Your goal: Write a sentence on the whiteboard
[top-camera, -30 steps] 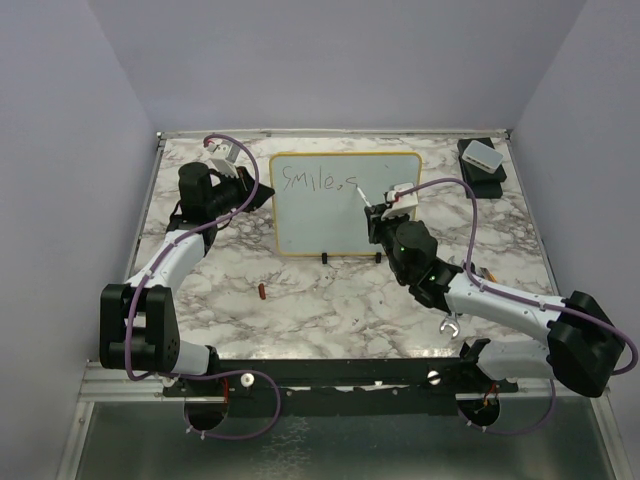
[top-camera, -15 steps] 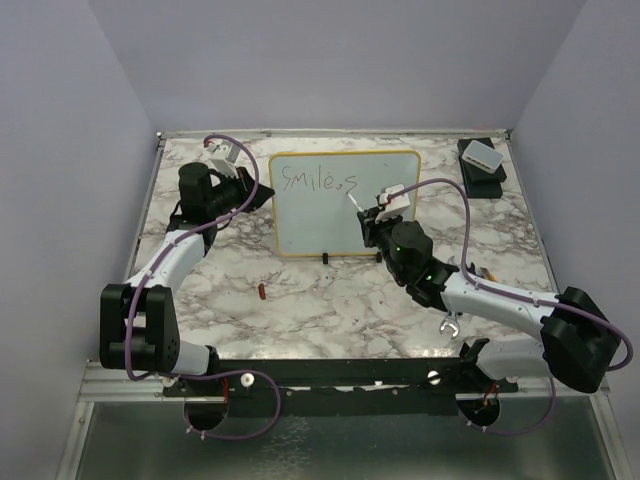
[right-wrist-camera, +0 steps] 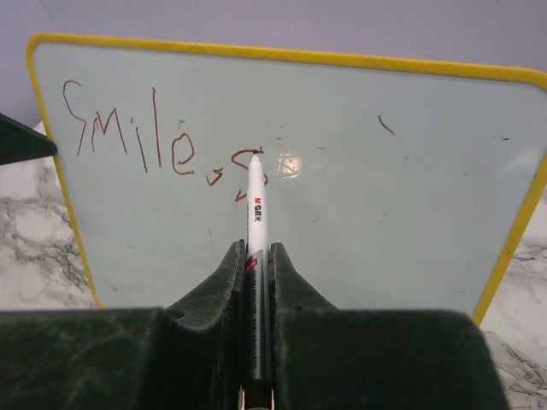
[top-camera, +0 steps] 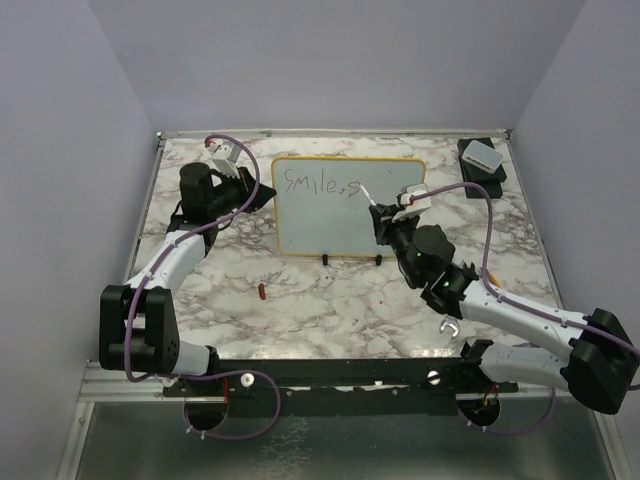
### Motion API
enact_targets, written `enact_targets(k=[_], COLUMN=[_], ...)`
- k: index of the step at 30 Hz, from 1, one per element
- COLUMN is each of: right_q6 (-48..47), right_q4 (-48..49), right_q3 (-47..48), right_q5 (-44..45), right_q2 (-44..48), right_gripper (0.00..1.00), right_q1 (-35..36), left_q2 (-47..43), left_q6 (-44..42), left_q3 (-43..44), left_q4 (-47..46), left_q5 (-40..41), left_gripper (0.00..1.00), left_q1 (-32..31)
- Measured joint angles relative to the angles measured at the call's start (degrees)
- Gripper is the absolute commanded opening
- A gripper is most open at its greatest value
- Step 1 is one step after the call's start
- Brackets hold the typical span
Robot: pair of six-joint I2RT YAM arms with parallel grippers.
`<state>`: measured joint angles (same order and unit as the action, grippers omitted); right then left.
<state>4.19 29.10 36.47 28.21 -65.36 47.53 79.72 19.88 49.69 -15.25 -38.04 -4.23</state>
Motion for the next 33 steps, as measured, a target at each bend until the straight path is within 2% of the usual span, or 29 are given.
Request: enact_targets(k=[22,33], right_q6=[-2.3,0.2], right_q4=[0.0,-0.9], right_q3=[-0.3,-0.8], right_q5=[0.7,0.3], right_q2=[-0.7,-1.5], right_gripper=[0.01,0.01], right_q1=[-2.6,-2.6], left_q2=[-0.1,-0.1], left_q6=[0.0,0.0], left_q3=[-0.2,-0.3], left_q4=[0.0,0.0], left_q5=[0.0,0.1], left_gripper=[0.15,0.15], left_q1=[0.0,0.1])
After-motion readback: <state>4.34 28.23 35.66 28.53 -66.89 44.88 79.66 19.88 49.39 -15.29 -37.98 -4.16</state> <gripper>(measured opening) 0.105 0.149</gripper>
